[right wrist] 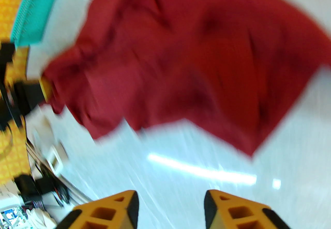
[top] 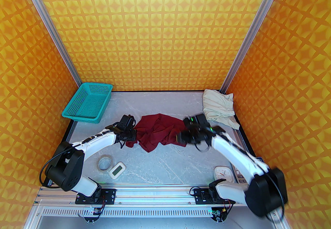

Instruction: Fold and stack the mixed laundry pile

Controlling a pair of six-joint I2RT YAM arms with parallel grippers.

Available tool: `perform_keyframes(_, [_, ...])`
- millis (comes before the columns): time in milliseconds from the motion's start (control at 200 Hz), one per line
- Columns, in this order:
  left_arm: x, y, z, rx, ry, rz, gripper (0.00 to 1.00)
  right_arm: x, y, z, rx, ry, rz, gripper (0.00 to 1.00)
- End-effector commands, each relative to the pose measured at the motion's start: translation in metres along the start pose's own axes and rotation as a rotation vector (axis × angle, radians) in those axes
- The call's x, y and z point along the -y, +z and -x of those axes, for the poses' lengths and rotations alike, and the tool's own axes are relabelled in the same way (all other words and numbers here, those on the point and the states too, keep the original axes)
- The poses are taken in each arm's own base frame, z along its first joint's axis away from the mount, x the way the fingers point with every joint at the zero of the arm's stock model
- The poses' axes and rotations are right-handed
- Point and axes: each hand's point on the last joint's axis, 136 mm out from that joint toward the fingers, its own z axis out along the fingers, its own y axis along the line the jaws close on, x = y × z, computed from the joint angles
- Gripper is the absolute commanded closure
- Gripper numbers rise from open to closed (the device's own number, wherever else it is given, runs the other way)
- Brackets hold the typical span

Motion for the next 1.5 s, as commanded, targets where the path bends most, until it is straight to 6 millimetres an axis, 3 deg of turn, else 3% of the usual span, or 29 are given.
perform_keyframes(0, [0.013, -0.026, 0.023, 0.092, 0.031, -0.068, 1.00, 0.005, 0.017, 0.044, 0.050, -0.048, -0.068, 0.45])
perform_keyframes(105, [0.017, -0.041, 0.031, 0.134, 0.049, -0.088, 1.00, 0.050, 0.034, 0.062, 0.042, 0.030, -0.222, 0.38])
perform_keyframes(230, [0.018, -0.041, 0.033, 0.134, 0.066, -0.090, 1.00, 0.096, 0.059, 0.064, -0.025, 0.175, -0.264, 0.37])
perform_keyframes(350, [0.020, -0.039, 0.031, 0.116, 0.069, -0.097, 1.00, 0.130, 0.057, 0.059, -0.032, 0.221, -0.378, 0.35])
perform_keyframes(475, [0.017, -0.038, 0.027, 0.110, 0.074, -0.094, 1.00, 0.151, 0.060, 0.053, -0.021, 0.339, -0.353, 0.36])
perform_keyframes(785, [0.018, -0.037, 0.029, 0.107, 0.074, -0.101, 1.00, 0.177, 0.075, 0.039, -0.040, 0.397, -0.429, 0.35])
perform_keyframes(885, [0.018, -0.036, 0.033, 0.112, 0.072, -0.105, 1.00, 0.184, 0.086, 0.034, -0.067, 0.397, -0.442, 0.47])
perform_keyframes(985, [0.020, -0.038, 0.041, 0.123, 0.068, -0.119, 1.00, 0.185, 0.091, 0.037, -0.068, 0.400, -0.433, 0.75])
perform_keyframes(1055, [0.021, -0.043, 0.047, 0.140, 0.071, -0.125, 1.00, 0.178, 0.081, 0.049, -0.032, 0.383, -0.424, 0.89])
perform_keyframes(1150, [0.019, -0.052, 0.060, 0.176, 0.065, -0.135, 1.00, 0.166, 0.054, 0.075, 0.034, 0.338, -0.425, 1.00])
perform_keyframes(1325, [0.011, -0.075, 0.087, 0.254, 0.051, -0.139, 1.00, 0.135, 0.000, 0.118, 0.178, 0.257, -0.385, 1.00])
perform_keyframes(1495, [0.003, -0.117, 0.116, 0.361, 0.061, -0.131, 0.99, 0.102, -0.060, 0.143, 0.336, 0.186, -0.337, 1.00])
